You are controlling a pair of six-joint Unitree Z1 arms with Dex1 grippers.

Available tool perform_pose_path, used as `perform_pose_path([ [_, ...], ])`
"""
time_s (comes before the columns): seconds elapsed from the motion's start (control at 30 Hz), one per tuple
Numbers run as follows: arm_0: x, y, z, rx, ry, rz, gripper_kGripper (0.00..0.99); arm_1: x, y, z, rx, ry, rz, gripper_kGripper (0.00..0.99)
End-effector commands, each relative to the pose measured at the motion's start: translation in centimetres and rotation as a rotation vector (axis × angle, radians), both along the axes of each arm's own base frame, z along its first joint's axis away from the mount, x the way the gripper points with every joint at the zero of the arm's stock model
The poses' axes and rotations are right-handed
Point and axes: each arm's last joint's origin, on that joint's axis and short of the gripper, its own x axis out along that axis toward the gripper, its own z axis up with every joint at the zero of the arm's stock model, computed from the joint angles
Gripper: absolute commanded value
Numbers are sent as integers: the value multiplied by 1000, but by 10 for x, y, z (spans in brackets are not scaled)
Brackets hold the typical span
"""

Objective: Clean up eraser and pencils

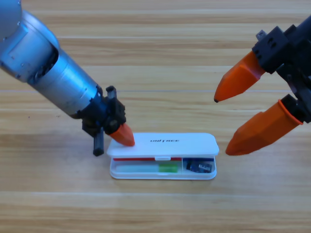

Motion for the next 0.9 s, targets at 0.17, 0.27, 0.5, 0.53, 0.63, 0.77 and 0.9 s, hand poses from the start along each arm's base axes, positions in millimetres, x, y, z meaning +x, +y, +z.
perform_pose_path([
  [0.17, -20, -11, -13, 9, 27, -73, 0, 5, 13, -18, -20, 34, 17, 931],
  [0.27, -21, -11, -17, 10, 27, -79, 0, 5, 14, -19, -21, 35, 20, 931],
  [0.5, -21, -11, -32, 22, 24, -89, 0, 5, 15, -20, -23, 37, 22, 931],
  [0.53, -21, -11, -34, 24, 26, -89, 0, 5, 15, -20, -23, 37, 22, 931],
  [0.63, -21, -10, -42, 31, 27, -89, 0, 5, 15, -20, -24, 38, 22, 931],
  [0.77, -21, -10, -47, 37, 28, -91, 0, 5, 15, -20, -24, 38, 22, 931],
  [0.9, -22, -10, -50, 38, 22, -90, 0, 5, 15, -20, -24, 38, 22, 931],
])
